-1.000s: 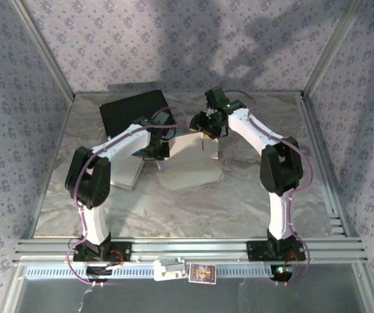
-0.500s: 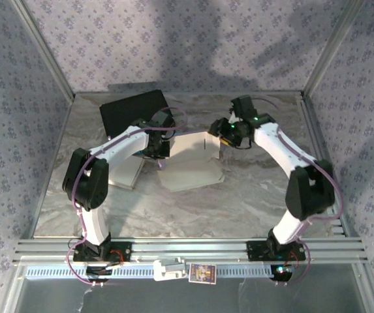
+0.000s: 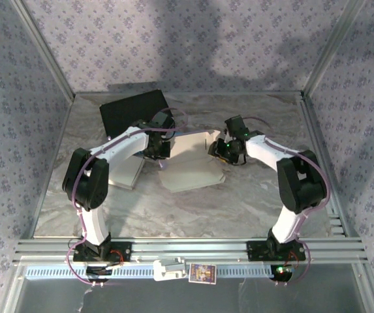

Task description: Fold the paper box

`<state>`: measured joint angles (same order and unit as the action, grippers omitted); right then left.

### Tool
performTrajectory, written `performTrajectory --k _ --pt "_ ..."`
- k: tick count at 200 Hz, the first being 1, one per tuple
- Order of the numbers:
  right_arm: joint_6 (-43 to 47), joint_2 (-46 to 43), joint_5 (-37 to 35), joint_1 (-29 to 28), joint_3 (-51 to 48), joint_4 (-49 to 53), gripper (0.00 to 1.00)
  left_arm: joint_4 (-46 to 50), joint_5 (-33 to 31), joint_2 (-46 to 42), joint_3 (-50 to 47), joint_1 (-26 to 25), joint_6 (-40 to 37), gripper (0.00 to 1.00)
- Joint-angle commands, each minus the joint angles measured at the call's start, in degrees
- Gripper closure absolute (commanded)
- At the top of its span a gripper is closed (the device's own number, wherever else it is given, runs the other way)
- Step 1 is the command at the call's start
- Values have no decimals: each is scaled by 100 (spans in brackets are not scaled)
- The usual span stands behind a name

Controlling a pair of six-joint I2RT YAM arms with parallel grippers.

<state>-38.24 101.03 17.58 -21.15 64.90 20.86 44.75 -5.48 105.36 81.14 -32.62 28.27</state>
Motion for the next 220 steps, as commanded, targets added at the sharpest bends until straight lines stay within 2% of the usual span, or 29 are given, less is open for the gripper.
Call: performTrajectory --k 1,49,83,108,178,220 --pt "176 322 -94 -58 181 -214 53 34 72 -147 -28 12 -120 100" --pt "177 574 -162 -170 189 -345 53 58 97 -86 55 12 -121 100" --pt "176 769 -75 -230 295 -533 59 60 143 -30 112 15 -138 100" --pt "525 787 -82 -331 597 -496 65 82 152 6 152 17 -164 100" --pt "915 627 -371 -464 581 -286 65 64 146 37 176 19 -173 100" --pt "883 -42 -530 -238 391 -165 57 37 287 -86 169 118 -194 100"
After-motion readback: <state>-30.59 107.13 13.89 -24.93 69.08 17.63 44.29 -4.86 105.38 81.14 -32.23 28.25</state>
